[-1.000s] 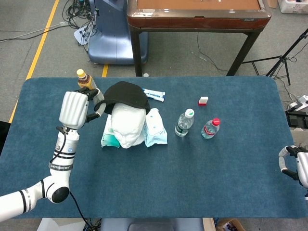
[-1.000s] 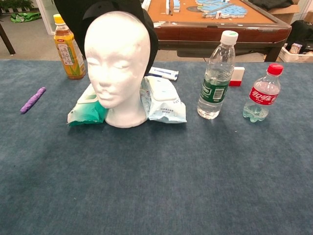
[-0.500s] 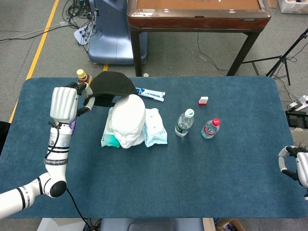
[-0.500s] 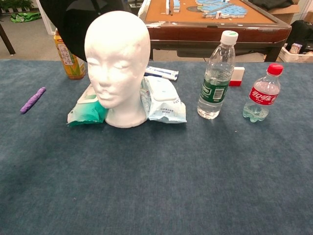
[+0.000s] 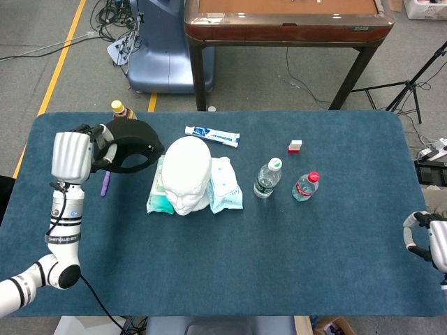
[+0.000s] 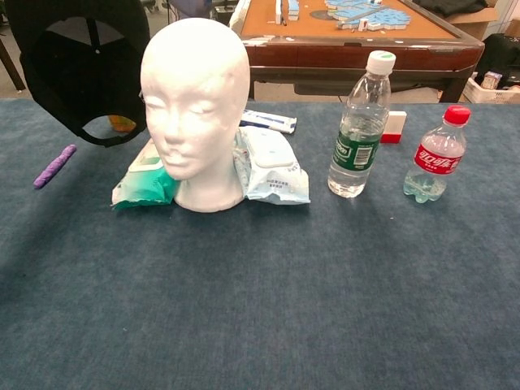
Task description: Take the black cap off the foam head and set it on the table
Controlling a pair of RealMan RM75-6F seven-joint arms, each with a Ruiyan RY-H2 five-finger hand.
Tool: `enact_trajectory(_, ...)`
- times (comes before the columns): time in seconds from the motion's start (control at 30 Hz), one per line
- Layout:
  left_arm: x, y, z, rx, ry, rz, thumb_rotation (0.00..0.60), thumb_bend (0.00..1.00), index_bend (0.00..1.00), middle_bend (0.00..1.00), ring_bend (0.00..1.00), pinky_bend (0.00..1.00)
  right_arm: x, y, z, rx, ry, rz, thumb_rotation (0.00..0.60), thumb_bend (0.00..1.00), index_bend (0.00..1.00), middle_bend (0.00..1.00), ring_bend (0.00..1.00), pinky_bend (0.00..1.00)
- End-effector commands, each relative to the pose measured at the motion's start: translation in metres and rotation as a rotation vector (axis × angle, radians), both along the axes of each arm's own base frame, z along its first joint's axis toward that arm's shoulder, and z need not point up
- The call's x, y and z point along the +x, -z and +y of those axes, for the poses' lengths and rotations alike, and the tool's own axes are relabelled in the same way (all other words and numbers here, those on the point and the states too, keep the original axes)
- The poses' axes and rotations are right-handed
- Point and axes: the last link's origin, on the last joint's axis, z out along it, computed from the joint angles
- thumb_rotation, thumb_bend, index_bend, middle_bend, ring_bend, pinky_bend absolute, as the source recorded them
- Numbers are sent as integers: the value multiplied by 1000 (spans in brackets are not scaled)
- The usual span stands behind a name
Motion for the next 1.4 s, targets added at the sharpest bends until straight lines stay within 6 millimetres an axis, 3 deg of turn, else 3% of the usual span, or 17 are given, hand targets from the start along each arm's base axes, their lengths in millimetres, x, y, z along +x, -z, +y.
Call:
enact_trajectory(0.03,-11,-4,-1,12,-11,22,600,521,623,696,554,708,0,0,0,0,1,1,600,487,525,496,436,489)
enact_trajectory(0.37,-49,-15,13,61,-68,80,600,521,623,696,554,708,0,2,-2,5,6,6,600,487,525,496,436,489)
enact_trajectory(0.63,-72,-13,2,182,113,232,600,521,623,696,554,708,0,3,-2,7,4,10,600,487,525,496,436,489)
enact_trajectory(0.83,-103,15,-32,134,197,382,600,518,623,696,554,709,1,4,-2,9,5,12,600,487,525,496,436,489)
enact_trajectory(1.07,-152,51,-86,-11,110,532,600,509,632,705,562,717,1,4,-2,8,6,14,600,486,525,495,436,489)
enact_trajectory(1.27,-163,63,-130,-115,35,553,600,509,628,688,551,720,2,6,-3,16,5,19,600,487,525,496,436,489)
enact_trajectory(1.4,-159,64,-152,-218,-61,580,600,495,544,632,522,720,2,7,-3,20,4,21,600,487,525,495,436,489)
